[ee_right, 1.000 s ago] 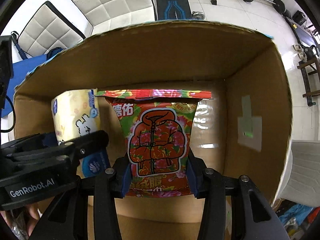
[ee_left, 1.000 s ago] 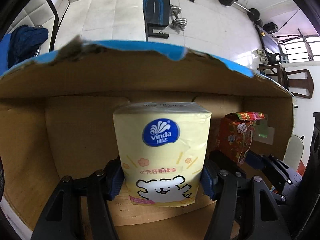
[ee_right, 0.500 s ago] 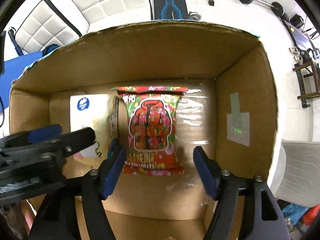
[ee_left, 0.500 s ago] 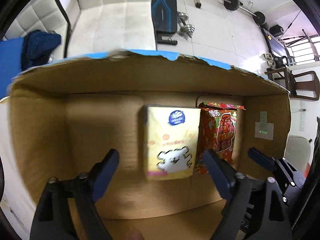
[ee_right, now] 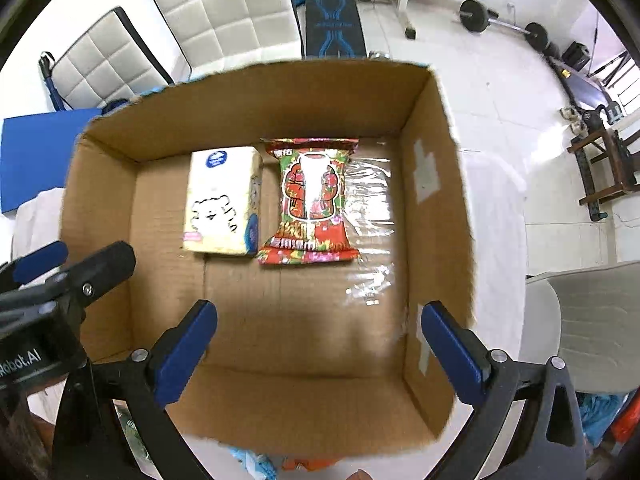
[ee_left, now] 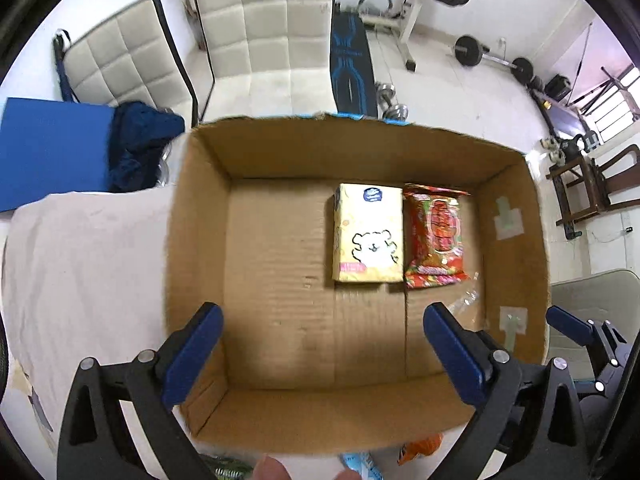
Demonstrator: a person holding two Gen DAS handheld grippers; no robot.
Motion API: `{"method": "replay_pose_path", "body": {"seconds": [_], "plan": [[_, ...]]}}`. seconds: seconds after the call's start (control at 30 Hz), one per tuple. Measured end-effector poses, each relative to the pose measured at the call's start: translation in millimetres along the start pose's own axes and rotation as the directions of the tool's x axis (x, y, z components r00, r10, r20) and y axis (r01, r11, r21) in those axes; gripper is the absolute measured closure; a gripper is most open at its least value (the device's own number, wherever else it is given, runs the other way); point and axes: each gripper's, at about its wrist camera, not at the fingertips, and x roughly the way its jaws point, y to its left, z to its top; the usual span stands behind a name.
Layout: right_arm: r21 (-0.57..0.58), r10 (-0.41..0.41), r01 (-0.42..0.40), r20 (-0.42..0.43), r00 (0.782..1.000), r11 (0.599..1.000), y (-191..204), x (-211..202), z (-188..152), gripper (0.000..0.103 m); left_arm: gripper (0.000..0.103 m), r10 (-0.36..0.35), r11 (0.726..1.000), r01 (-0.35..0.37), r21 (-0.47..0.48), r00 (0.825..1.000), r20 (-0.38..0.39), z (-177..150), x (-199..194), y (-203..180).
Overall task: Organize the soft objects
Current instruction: 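Withdraw both tools from the box toward the remaining items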
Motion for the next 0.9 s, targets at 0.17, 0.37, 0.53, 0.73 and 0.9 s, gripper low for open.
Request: {"method": "replay_pose_path", "body": {"seconds": [0.17,0.37,0.53,0.73,0.9], "plan": [[-0.010,-0.023,0.024,0.075,0.997,1.000,5.4,-40.5,-18.3,0.000,0.000,0.001,1.000,-0.001,0.006,0.997,0.078,-24.6,-39.9,-4.3],[-0.009,-0.028,0.029,0.129,0.991,1.000,1.5,-84.5,-50.4,0.000,0.000,0.014,1.000,-0.013,-0.007,0.990,0.143,-50.1,-80.7,-14.1],[-0.006,-0.009,0.010,0.172,0.985,1.000,-3.1,-120.5,-78.4,0.000,0.000,0.035,0.999,-0.034,-0.011,0.982,0.187,-75.3,-105.7,-18.0],[-0.022,0.019,-0.015,0.216,0.976,1.000,-6.2,-154.8,-102.9,0.000,0.000,0.044,0.999,-0.038,-0.028,0.973,0.225,-97.1,-125.8,-17.5],[-0.056,0.044,-0.035,0.168,0.985,0.998,-0.7,-148.3,-126.6,0.000,0.000,0.084,0.996,-0.077,-0.045,0.977,0.198,-124.3,-120.8,-5.9]]}}
